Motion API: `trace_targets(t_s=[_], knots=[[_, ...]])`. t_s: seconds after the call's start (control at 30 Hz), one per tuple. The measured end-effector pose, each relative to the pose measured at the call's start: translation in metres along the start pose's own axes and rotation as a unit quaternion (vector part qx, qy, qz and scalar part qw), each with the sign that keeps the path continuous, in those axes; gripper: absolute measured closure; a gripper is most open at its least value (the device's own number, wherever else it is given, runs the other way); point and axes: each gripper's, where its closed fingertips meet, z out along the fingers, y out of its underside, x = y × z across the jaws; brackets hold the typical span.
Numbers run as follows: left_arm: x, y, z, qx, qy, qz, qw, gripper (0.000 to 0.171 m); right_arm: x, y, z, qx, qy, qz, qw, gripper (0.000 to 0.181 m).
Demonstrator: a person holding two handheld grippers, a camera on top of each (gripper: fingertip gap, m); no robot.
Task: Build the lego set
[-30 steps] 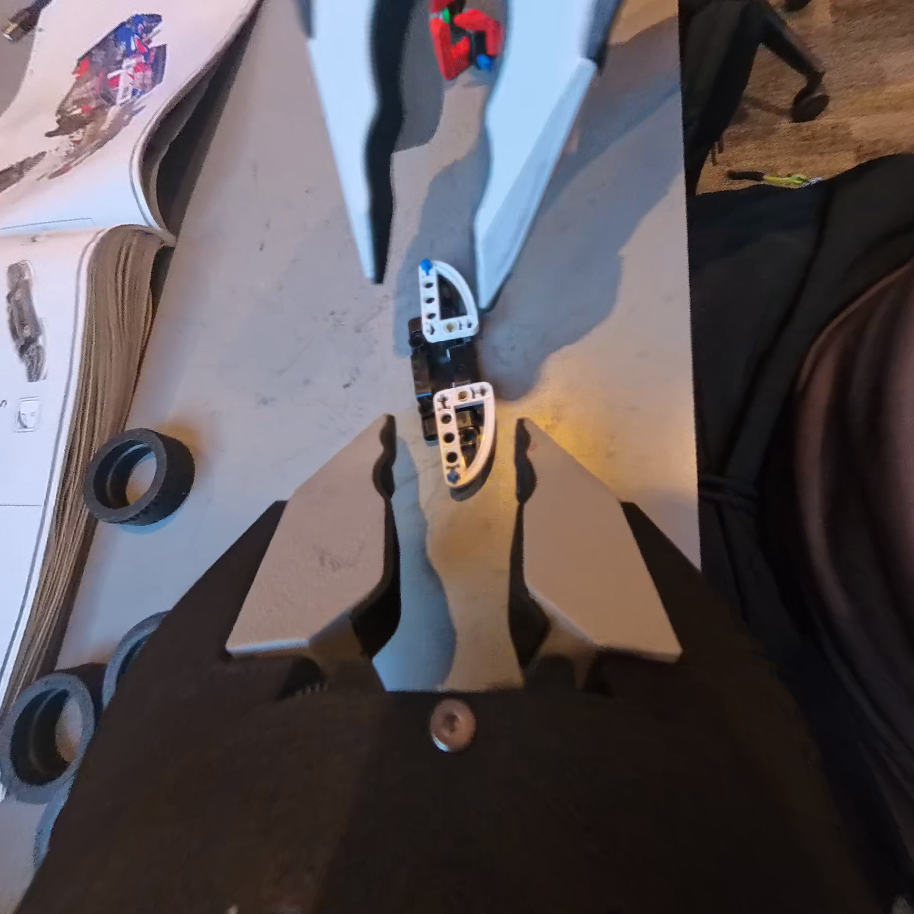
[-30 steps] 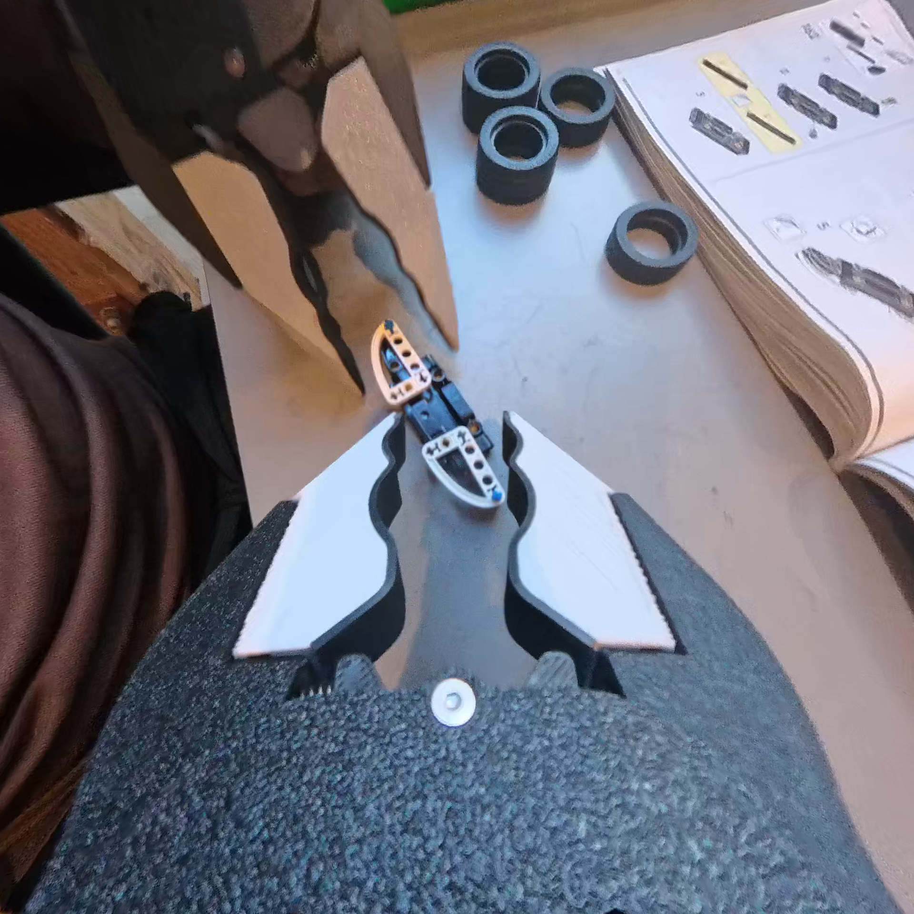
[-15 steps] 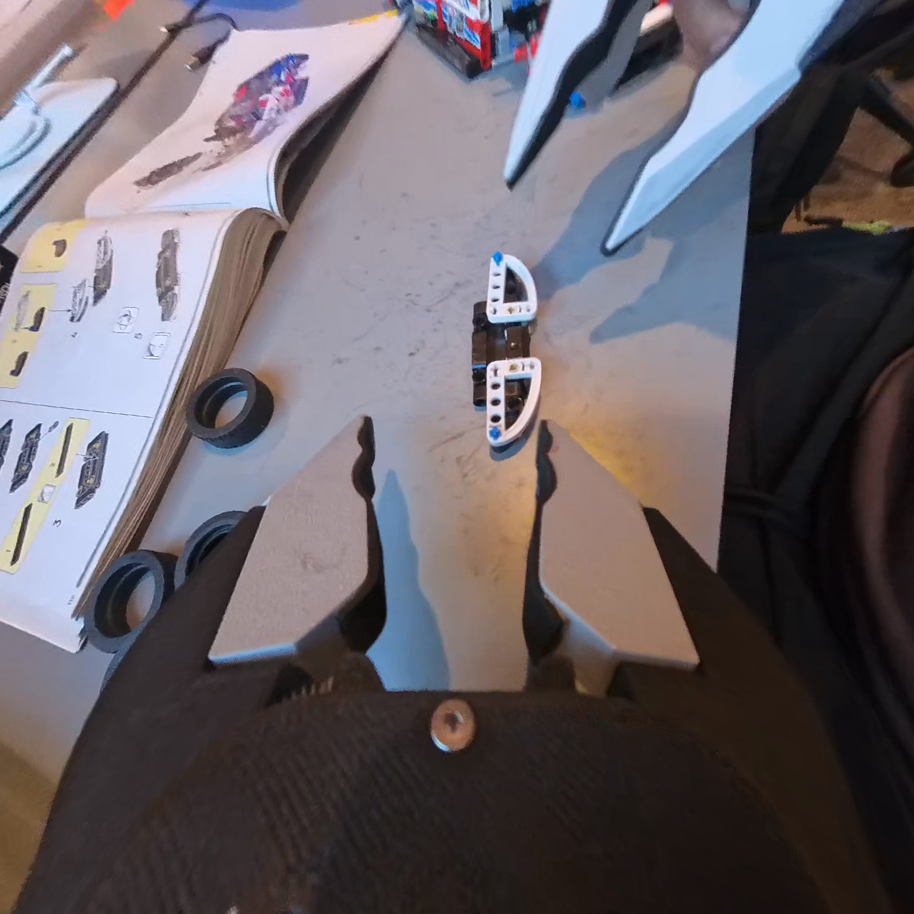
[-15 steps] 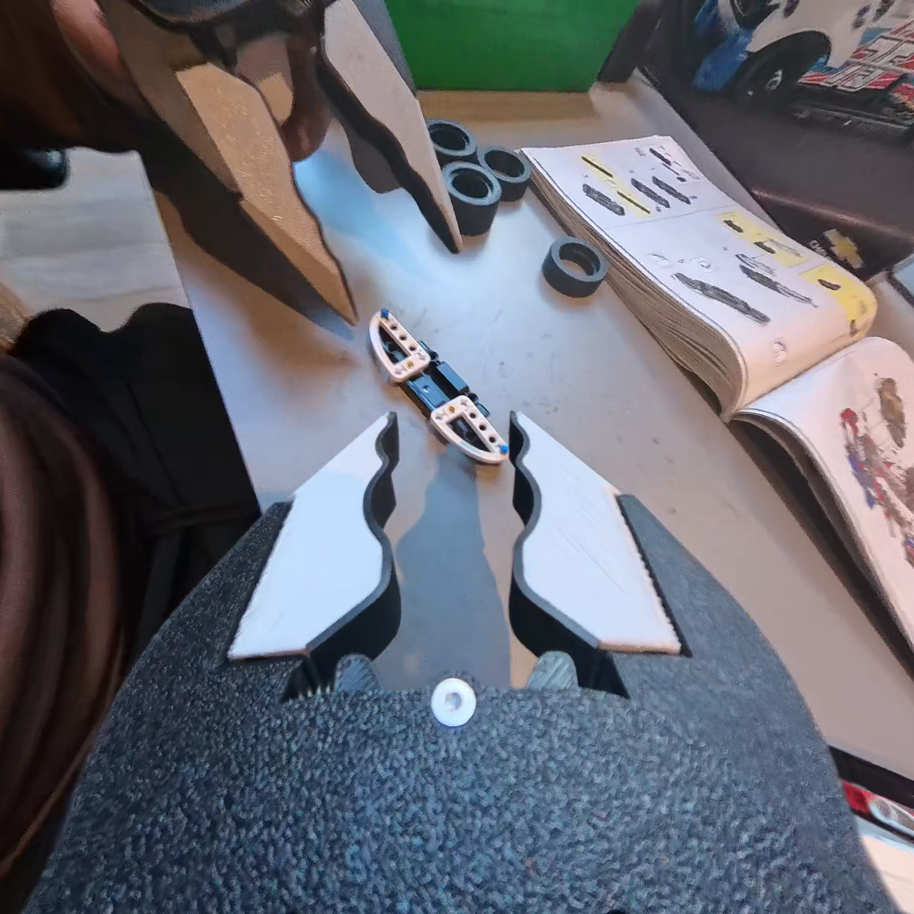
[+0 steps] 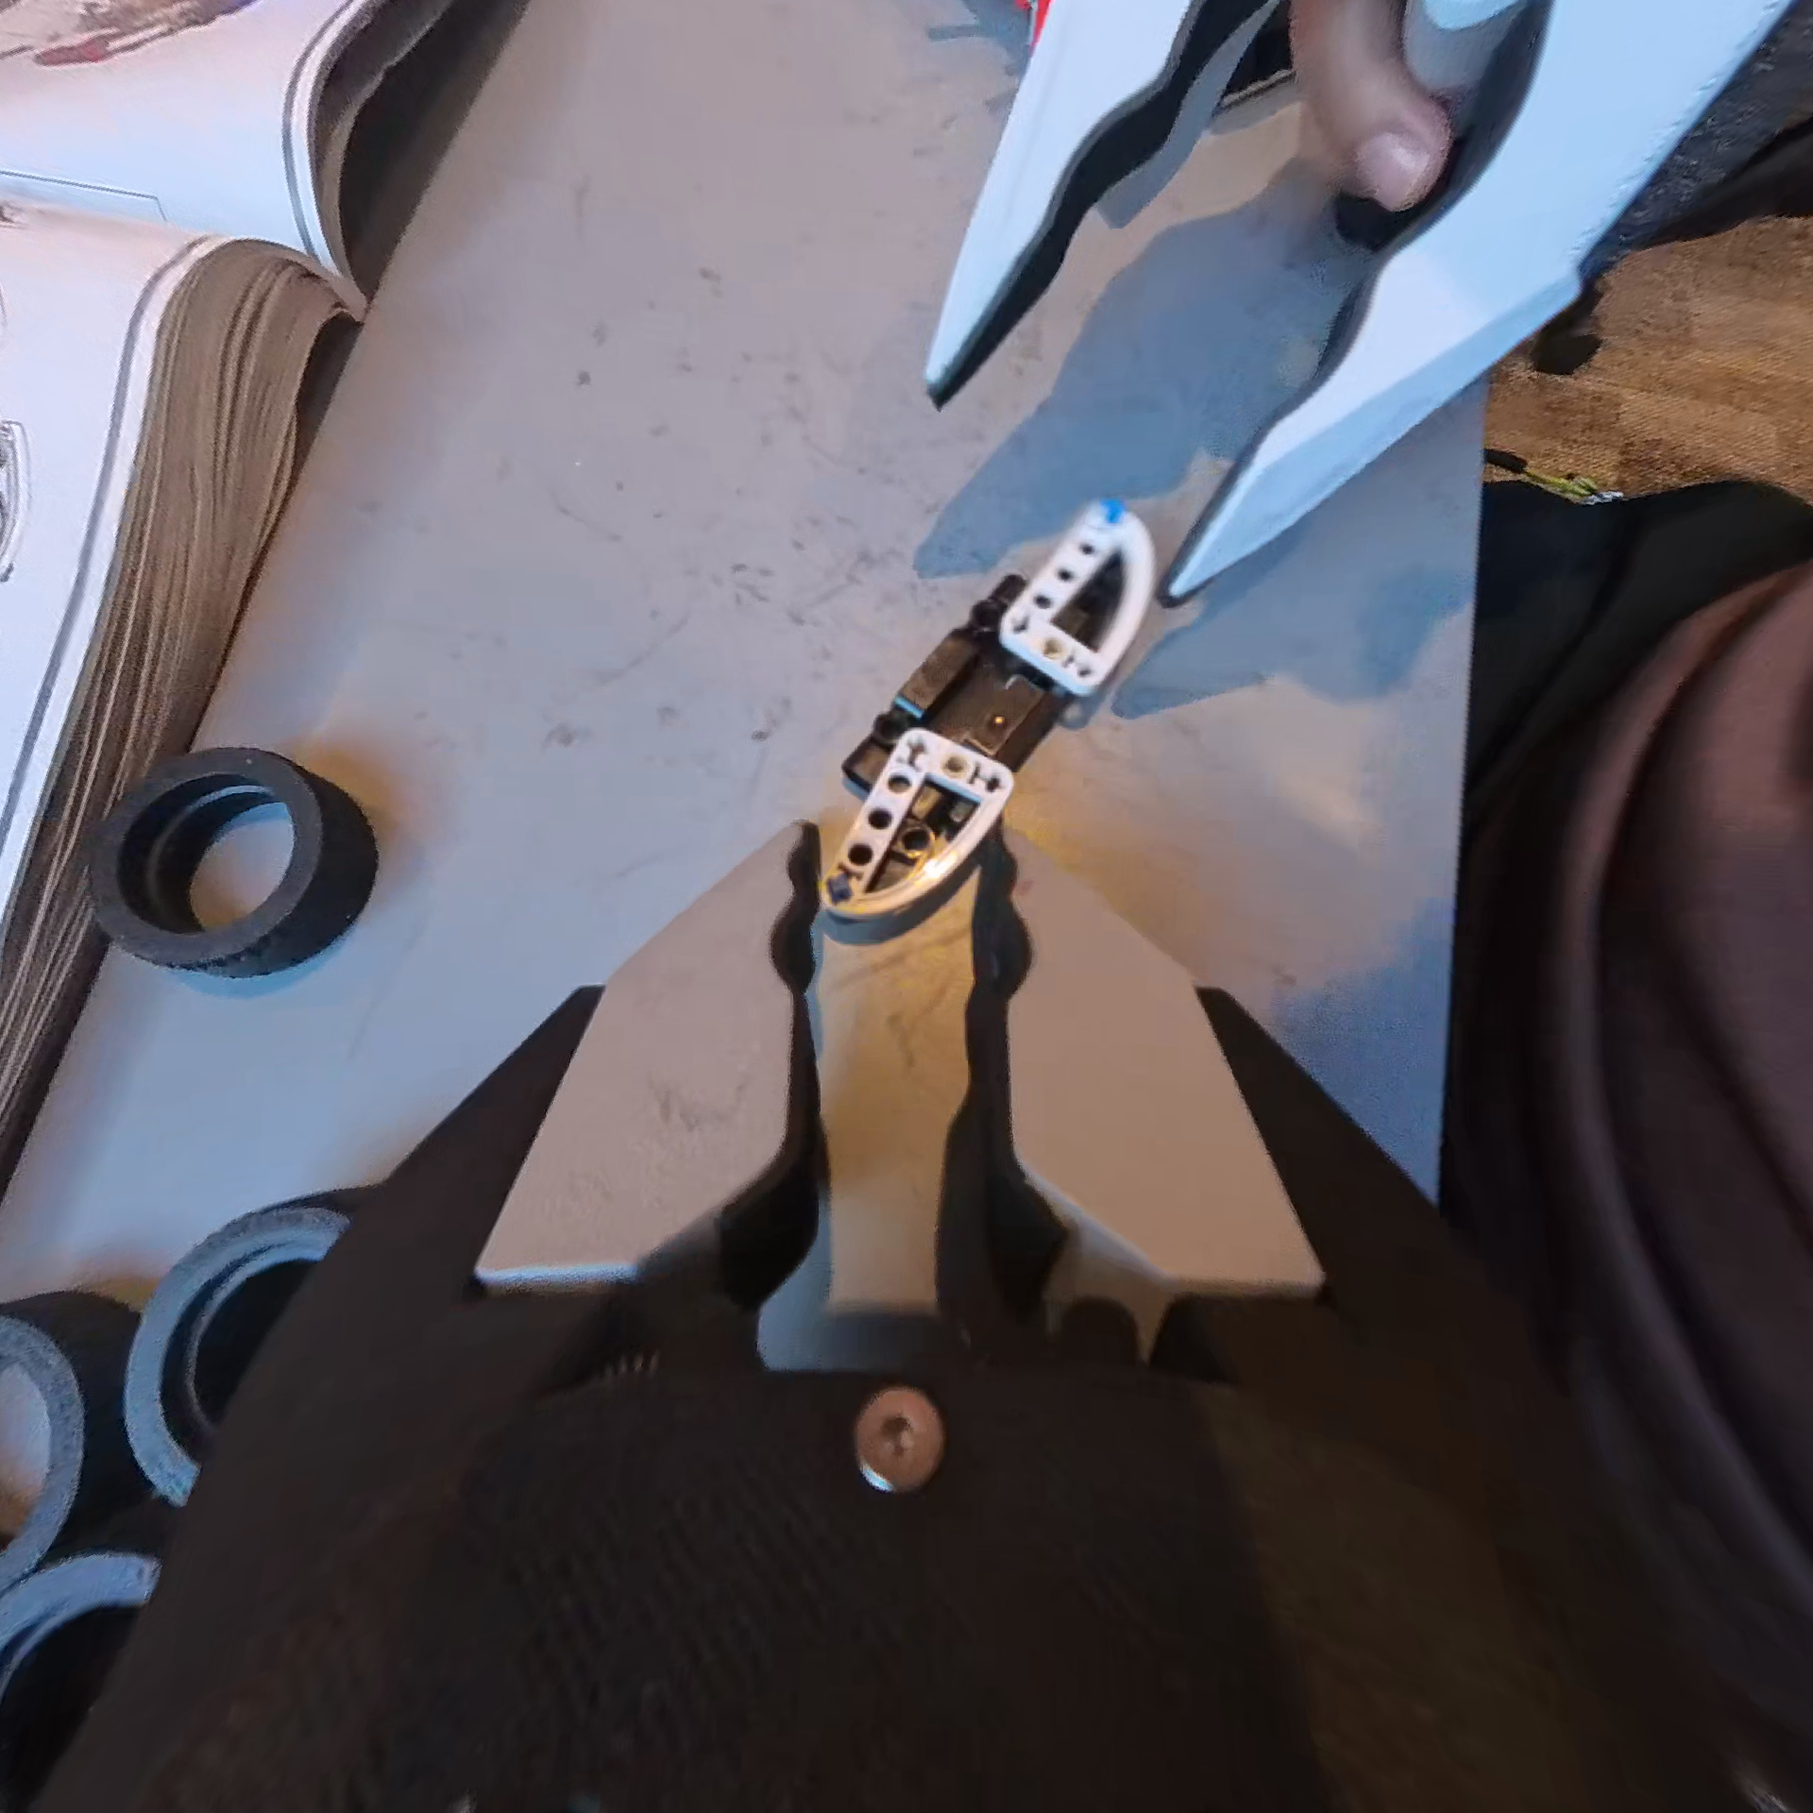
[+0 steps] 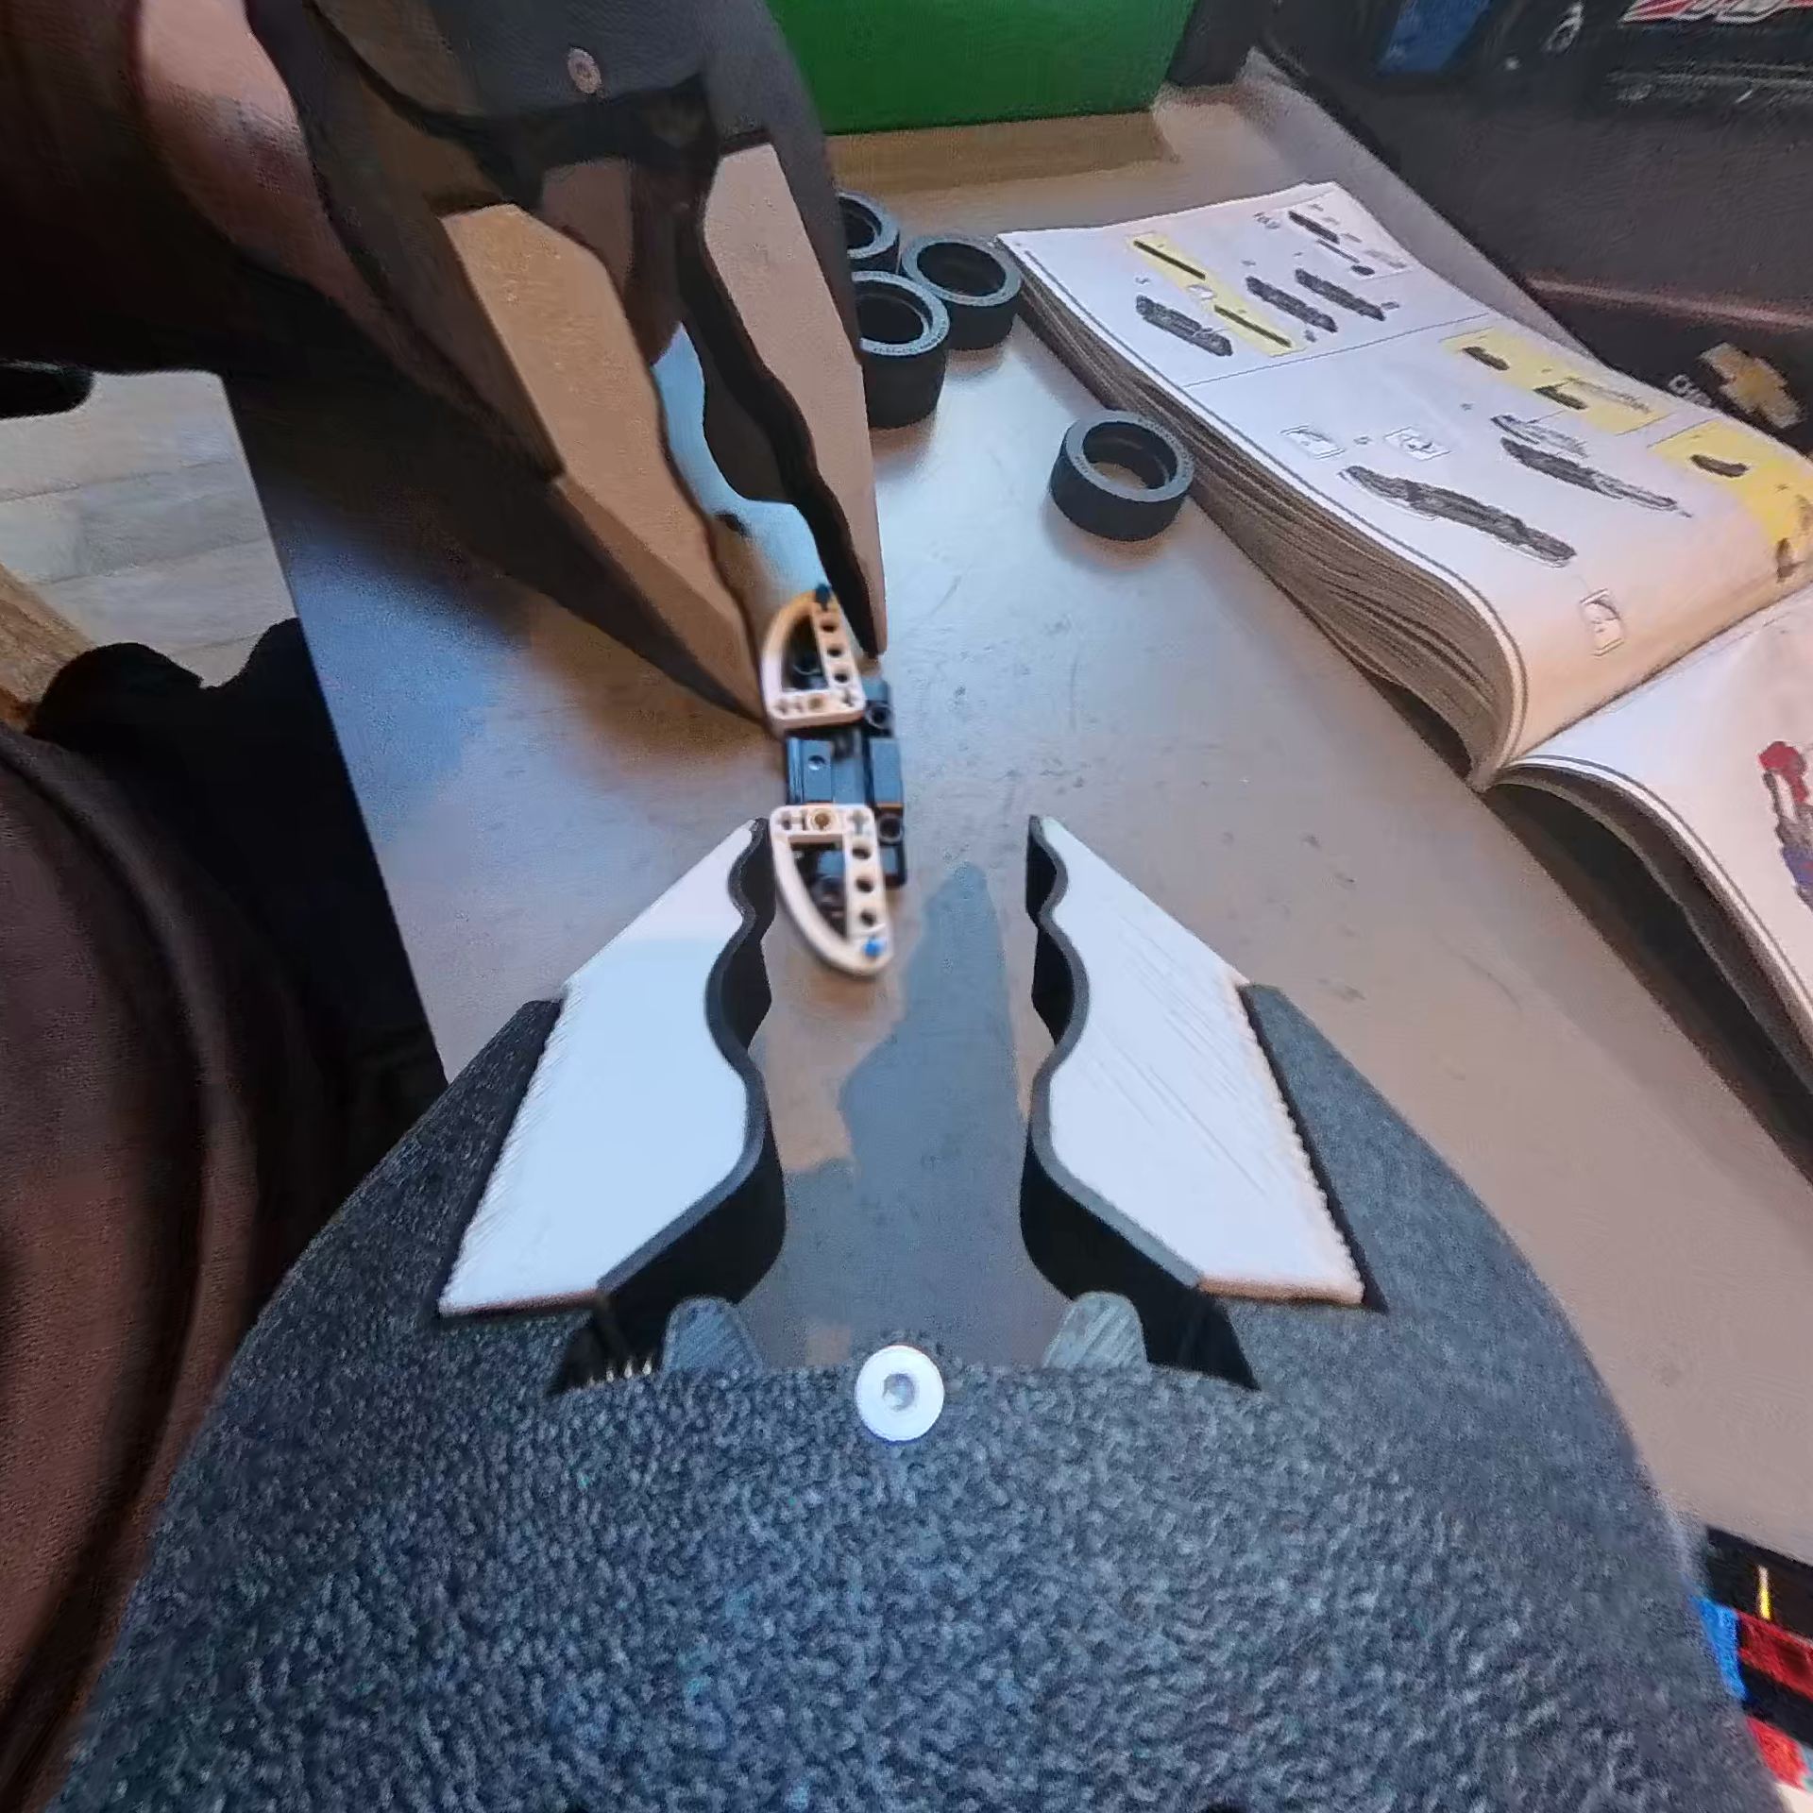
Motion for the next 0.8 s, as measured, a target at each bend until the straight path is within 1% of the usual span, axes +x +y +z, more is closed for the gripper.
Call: trace_targets(t_s=[0.1,0.27,0.47,0.73,0.8], knots=[[-0.005,-0.005,0.005,0.0,-0.001,-0.001,1.0,0.141,0.0,-0.001,0.0,0.004,-0.011,0.006,1.0,0.13],[-0.011,-0.009,0.01,0.0,-0.002,-0.003,1.0,0.141,0.005,0.0,-0.003,0.008,-0.001,0.014,1.0,0.13],[-0.012,-0.009,0.009,0.003,-0.022,0.012,1.0,0.142,0.007,0.008,0.001,-0.02,0.001,0.019,1.0,0.128],[-0.009,-0.003,0.002,0.002,-0.058,-0.021,0.998,0.144,0.01,0.007,0.001,-0.019,0.016,0.015,1.0,0.128],[-0.005,0.0,-0.001,0.002,-0.064,-0.03,0.998,0.14,0.01,0.008,0.001,-0.02,0.017,0.017,1.0,0.128]])
